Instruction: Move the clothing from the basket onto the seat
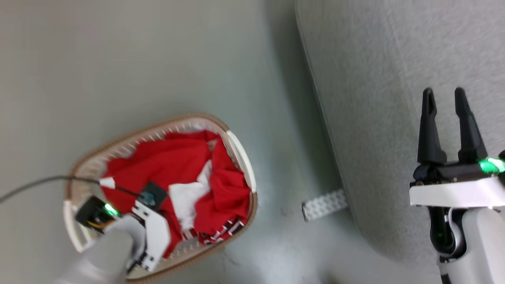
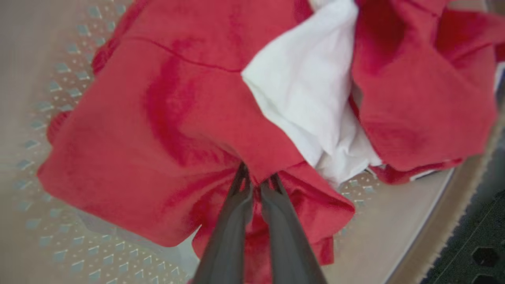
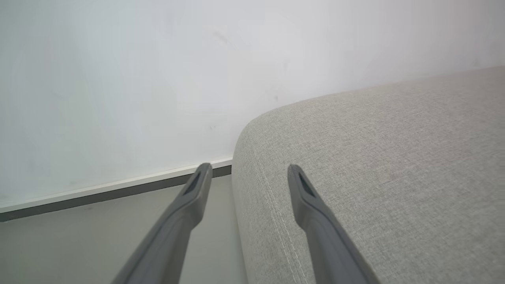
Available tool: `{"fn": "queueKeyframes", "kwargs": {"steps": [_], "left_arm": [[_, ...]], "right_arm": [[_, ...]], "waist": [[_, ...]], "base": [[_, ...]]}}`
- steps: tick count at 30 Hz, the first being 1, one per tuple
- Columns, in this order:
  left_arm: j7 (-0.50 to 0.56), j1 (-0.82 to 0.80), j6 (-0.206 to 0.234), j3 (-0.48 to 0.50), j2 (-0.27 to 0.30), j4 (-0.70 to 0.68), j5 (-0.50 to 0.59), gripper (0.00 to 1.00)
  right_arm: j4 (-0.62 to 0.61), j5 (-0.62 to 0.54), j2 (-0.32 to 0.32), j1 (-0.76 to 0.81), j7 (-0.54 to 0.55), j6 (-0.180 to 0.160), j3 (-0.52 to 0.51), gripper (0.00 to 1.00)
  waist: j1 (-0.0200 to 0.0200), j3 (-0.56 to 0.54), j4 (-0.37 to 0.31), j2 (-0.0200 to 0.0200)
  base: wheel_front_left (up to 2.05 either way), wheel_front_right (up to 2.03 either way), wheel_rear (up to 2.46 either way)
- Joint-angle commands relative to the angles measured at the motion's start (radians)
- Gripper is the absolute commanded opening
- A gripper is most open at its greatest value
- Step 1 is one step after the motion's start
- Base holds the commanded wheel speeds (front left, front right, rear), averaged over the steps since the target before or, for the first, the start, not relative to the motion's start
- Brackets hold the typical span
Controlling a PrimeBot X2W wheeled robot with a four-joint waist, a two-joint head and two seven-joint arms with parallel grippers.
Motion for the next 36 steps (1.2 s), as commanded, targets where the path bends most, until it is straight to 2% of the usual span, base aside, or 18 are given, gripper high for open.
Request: {"fn": "queueKeyframes", "kwargs": {"steps": [1, 8, 16, 27, 36], "left_arm": [[-0.022, 0.025, 0.002, 0.010, -0.012, 0.003, -0.021, 0.00], [-0.130, 0.105, 0.002, 0.054, -0.086, -0.010, -0.101, 0.00], [-0.163, 0.190, 0.002, 0.106, -0.122, -0.079, -0.161, 0.00], [-0.163, 0.297, 0.035, 0.275, -0.085, -0.410, -0.205, 0.00], [-0.153, 0.302, 0.066, 0.361, -0.057, -0.657, -0.253, 0.00]], "right_arm": [[0.009, -0.012, -0.003, 0.022, 0.001, -0.002, -0.006, 1.00], [0.049, -0.064, -0.004, 0.074, 0.001, -0.002, -0.014, 1.00], [0.096, -0.091, -0.004, 0.155, 0.001, -0.002, -0.019, 1.00], [0.130, -0.091, -0.004, 0.249, 0.001, -0.002, 0.000, 1.00], [0.135, -0.069, -0.004, 0.280, 0.001, -0.002, 0.033, 1.00]], "waist": [[0.0000, -0.114, 0.052, 0.0000], [0.0000, -0.309, 0.130, 0.0000], [0.0000, -0.506, 0.202, 0.0000], [0.0000, -0.669, 0.271, 0.0000], [0.0000, -0.713, 0.286, 0.0000]], "base": [[0.00, 0.00, 0.00], [0.00, 0.00, 0.00], [0.00, 0.00, 0.00], [0.00, 0.00, 0.00], [0.00, 0.00, 0.00]]}}
